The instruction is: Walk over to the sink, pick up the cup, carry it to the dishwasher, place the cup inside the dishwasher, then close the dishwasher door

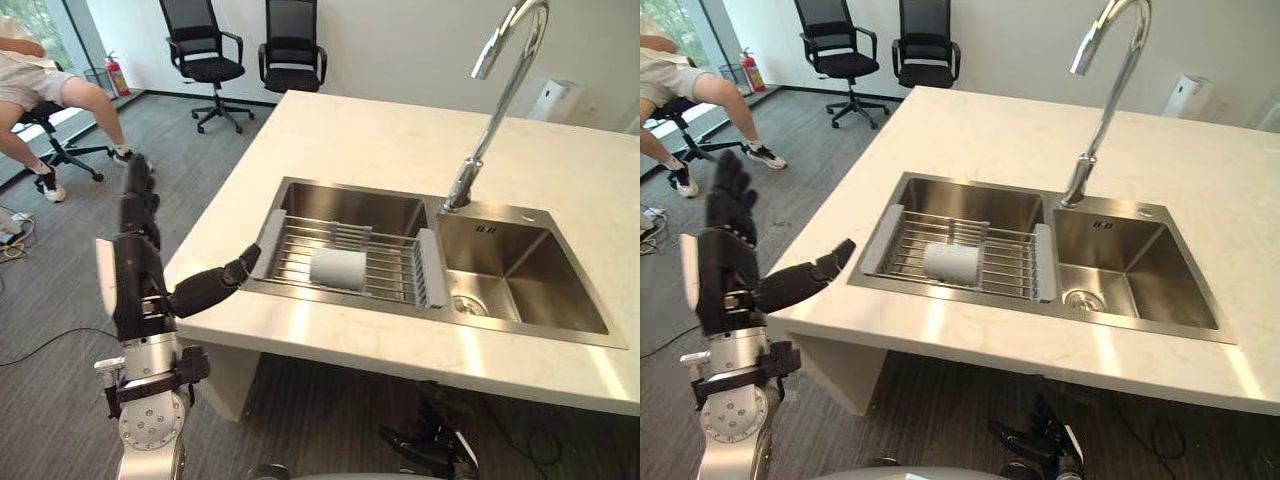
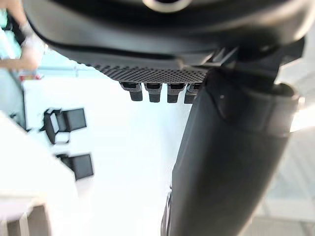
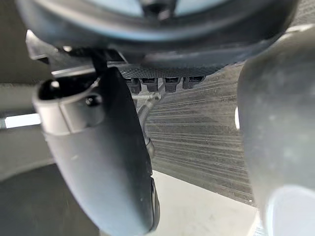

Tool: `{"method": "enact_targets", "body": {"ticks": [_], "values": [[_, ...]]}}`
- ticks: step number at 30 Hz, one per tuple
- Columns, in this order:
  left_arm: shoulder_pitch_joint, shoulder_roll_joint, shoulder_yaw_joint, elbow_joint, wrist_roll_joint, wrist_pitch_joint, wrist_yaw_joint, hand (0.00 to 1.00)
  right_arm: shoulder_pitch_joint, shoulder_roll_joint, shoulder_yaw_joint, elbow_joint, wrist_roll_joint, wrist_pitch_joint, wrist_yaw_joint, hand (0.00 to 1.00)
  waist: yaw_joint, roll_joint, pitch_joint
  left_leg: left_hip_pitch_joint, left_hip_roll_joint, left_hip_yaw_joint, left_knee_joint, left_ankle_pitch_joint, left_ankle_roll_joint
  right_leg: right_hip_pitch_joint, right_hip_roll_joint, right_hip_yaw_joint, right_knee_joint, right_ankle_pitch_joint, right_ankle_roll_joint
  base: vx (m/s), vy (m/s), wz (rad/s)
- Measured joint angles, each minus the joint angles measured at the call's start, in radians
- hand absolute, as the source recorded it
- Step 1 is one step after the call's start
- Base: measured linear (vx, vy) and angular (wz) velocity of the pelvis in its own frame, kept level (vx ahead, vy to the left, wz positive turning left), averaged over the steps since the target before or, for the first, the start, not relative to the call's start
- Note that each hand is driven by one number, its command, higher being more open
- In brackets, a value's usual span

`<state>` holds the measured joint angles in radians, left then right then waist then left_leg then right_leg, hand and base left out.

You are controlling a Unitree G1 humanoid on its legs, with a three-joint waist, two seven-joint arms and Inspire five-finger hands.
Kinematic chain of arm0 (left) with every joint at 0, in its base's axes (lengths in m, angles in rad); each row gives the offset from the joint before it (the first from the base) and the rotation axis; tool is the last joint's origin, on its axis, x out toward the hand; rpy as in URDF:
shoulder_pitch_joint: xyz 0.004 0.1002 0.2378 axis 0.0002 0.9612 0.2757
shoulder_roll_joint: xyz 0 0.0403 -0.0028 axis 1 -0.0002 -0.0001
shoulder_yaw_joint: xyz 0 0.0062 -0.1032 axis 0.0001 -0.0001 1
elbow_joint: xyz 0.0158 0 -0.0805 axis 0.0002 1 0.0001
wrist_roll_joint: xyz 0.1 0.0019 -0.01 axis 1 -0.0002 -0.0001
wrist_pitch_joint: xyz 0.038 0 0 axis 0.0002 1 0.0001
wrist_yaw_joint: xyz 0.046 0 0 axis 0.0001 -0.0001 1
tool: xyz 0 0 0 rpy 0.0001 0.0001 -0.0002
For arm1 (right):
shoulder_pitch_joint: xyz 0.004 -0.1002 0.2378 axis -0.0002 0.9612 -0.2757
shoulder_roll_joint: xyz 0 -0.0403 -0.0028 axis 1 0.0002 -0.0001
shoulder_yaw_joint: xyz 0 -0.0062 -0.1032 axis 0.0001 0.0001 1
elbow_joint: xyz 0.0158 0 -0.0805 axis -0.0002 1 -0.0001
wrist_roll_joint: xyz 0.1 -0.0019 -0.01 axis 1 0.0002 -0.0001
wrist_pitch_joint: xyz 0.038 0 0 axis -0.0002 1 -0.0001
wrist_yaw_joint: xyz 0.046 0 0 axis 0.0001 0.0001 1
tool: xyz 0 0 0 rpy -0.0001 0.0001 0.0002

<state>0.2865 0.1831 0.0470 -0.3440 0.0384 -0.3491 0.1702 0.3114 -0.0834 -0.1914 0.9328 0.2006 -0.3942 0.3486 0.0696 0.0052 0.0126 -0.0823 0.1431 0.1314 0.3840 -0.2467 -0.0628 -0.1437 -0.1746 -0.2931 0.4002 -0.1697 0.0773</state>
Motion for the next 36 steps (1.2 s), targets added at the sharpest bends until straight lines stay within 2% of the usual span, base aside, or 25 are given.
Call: {"method": "enact_targets", "body": {"ticks": [1, 3, 4, 5, 7, 9, 11, 12, 13, 14, 15, 18, 19, 21, 22, 27, 36], "values": [[-0.001, -0.006, -0.038, 0.015, -0.001, 0.008, -0.023, 1.0, -0.009, -0.016, 0.0, 0.012, -0.001, 0.001, -0.003, 1.0, 0.0, 0.021, 0.0, 0.002, 0.02, 0.0, 0.021, 0.001, 0.0, 0.026, 0.027, -0.008, -0.028, -0.004, -0.01, 0.21, -0.2, -0.06], [-0.007, -0.007, -0.087, 0.035, 0.001, 0.008, -0.047, 1.0, -0.026, -0.031, -0.021, 0.042, -0.001, 0.005, -0.008, 1.0, 0.0, 0.038, 0.009, -0.018, 0.05, -0.007, 0.127, 0.015, -0.001, 0.072, 0.052, -0.013, -0.055, -0.017, -0.029, 0.15, -0.184, -0.06], [-0.014, -0.008, -0.104, 0.043, 0.002, 0.008, -0.053, 1.0, -0.029, -0.033, -0.035, 0.046, -0.001, 0.012, -0.009, 1.0, 0.001, 0.048, 0.016, -0.058, 0.071, -0.021, 0.246, 0.04, 0.0, 0.103, 0.068, -0.014, -0.071, -0.023, -0.038, 0.15, -0.189, -0.14], [-0.016, -0.006, -0.108, 0.045, 0.005, 0.007, -0.058, 1.0, -0.026, -0.033, -0.039, 0.046, 0.0, 0.02, -0.01, 1.0, 0.001, 0.052, 0.016, -0.1, 0.082, -0.036, 0.339, 0.092, 0.005, 0.126, 0.075, -0.01, -0.083, -0.027, -0.045, 0.13, -0.142, -0.14], [-0.037, -0.006, -0.109, 0.059, 0.018, 0.004, -0.063, 1.0, -0.021, -0.034, -0.04, 0.044, 0.0, 0.021, -0.009, 1.0, 0.003, 0.042, 0.016, -0.118, 0.08, -0.04, 0.378, 0.158, 0.007, 0.154, 0.069, -0.01, -0.113, -0.026, -0.048, 0.14, -0.109, -0.03], [-0.065, 0.0, -0.115, 0.069, 0.042, 0.0, -0.07, 1.0, -0.019, -0.037, -0.045, 0.044, 0.0, 0.023, -0.009, 1.0, 0.001, 0.051, 0.011, -0.108, 0.076, -0.034, 0.33, 0.126, 0.004, 0.158, 0.067, -0.014, -0.125, -0.023, -0.054, 0.12, -0.06, 0.07], [-0.097, 0.019, -0.121, 0.07, 0.068, 0.0, -0.089, 1.0, -0.026, -0.037, -0.06, 0.044, -0.007, 0.023, -0.006, 1.0, 0.0, 0.045, 0.015, -0.051, 0.035, -0.035, 0.085, 0.095, 0.003, 0.155, 0.05, -0.013, -0.127, -0.023, -0.054, 0.09, 0.013, 0.02], [-0.101, 0.025, -0.128, 0.071, 0.074, 0.001, -0.089, 1.0, -0.028, -0.04, -0.066, 0.044, -0.007, 0.023, -0.006, 1.0, 0.0, 0.048, 0.014, -0.034, 0.021, -0.037, 0.015, 0.123, 0.008, 0.154, 0.048, -0.01, -0.126, -0.022, -0.053, 0.01, 0.226, -0.17], [-0.155, 0.097, -0.193, 0.1, 0.145, 0.071, -0.104, 1.0, -0.063, -0.036, -0.072, 0.047, -0.046, 0.022, 0.005, 1.0, -0.003, 0.048, 0.007, 0.014, -0.022, -0.035, -0.14, 0.148, -0.005, 0.129, 0.034, 0.022, -0.174, 0.016, -0.007, -0.05, 0.235, -0.17], [-0.156, 0.104, -0.202, 0.112, 0.146, 0.083, -0.106, 1.0, -0.066, -0.033, -0.069, 0.055, -0.047, 0.022, 0.005, 1.0, -0.003, 0.048, 0.007, 0.014, -0.023, -0.035, -0.149, 0.151, -0.004, 0.126, 0.034, 0.024, -0.179, 0.022, -0.005, -0.17, 0.248, -0.14], [-0.156, 0.117, -0.216, 0.123, 0.149, 0.104, -0.109, 1.0, -0.067, -0.031, -0.057, 0.065, -0.047, 0.022, 0.008, 1.0, -0.002, 0.046, 0.008, 0.018, -0.028, -0.035, -0.183, 0.176, -0.004, 0.118, 0.036, 0.026, -0.197, 0.033, -0.019, -0.21, 0.06, 0.03], [-0.195, 0.166, -0.243, 0.122, 0.183, 0.124, -0.128, 1.0, -0.058, -0.035, -0.059, 0.077, -0.047, 0.022, 0.009, 1.0, -0.003, 0.04, 0.001, 0.067, -0.037, -0.035, -0.331, 0.241, -0.006, 0.102, 0.036, 0.036, -0.208, 0.034, -0.014, -0.14, 0.008, 0.07], [-0.222, 0.194, -0.265, 0.13, 0.209, 0.129, -0.145, 1.0, -0.053, -0.036, -0.059, 0.082, -0.047, 0.022, 0.009, 1.0, -0.003, 0.052, -0.007, 0.083, -0.038, -0.035, -0.362, 0.255, -0.01, 0.104, 0.039, 0.036, -0.207, 0.04, -0.009, -0.07, 0.009, 0.04], [-0.249, 0.229, -0.295, 0.155, 0.232, 0.133, -0.167, 1.0, -0.045, -0.034, -0.059, 0.082, -0.054, 0.022, 0.014, 1.0, -0.004, 0.043, -0.011, 0.087, -0.04, -0.03, -0.368, 0.257, -0.008, 0.105, 0.041, 0.042, -0.216, 0.048, -0.005, -0.05, 0.026, -0.07], [-0.263, 0.246, -0.312, 0.174, 0.236, 0.146, -0.183, 1.0, -0.046, -0.035, -0.059, 0.08, -0.072, 0.022, 0.02, 1.0, -0.006, 0.051, -0.018, 0.089, -0.04, -0.023, -0.369, 0.256, -0.007, 0.107, 0.044, 0.045, -0.224, 0.057, -0.004, -0.04, 0.03, -0.17], [-0.307, 0.275, -0.339, 0.289, 0.233, 0.2, -0.198, 1.0, -0.043, -0.034, -0.059, 0.078, -0.086, 0.024, 0.032, 1.0, -0.02, 0.048, -0.018, 0.088, -0.04, -0.01, -0.377, 0.255, -0.006, 0.113, 0.05, 0.052, -0.262, 0.097, 0.002, 0.0, 0.014, -0.07], [-0.403, 0.355, -0.339, 0.328, 0.221, 0.21, -0.2, 1.0, -0.054, -0.034, -0.076, 0.076, -0.086, 0.037, 0.037, 1.0, -0.031, 0.047, -0.018, 0.095, -0.04, -0.011, -0.386, 0.255, -0.006, 0.132, 0.054, 0.042, -0.28, 0.101, 0.004, 0.03, -0.002, 0.03]]}}
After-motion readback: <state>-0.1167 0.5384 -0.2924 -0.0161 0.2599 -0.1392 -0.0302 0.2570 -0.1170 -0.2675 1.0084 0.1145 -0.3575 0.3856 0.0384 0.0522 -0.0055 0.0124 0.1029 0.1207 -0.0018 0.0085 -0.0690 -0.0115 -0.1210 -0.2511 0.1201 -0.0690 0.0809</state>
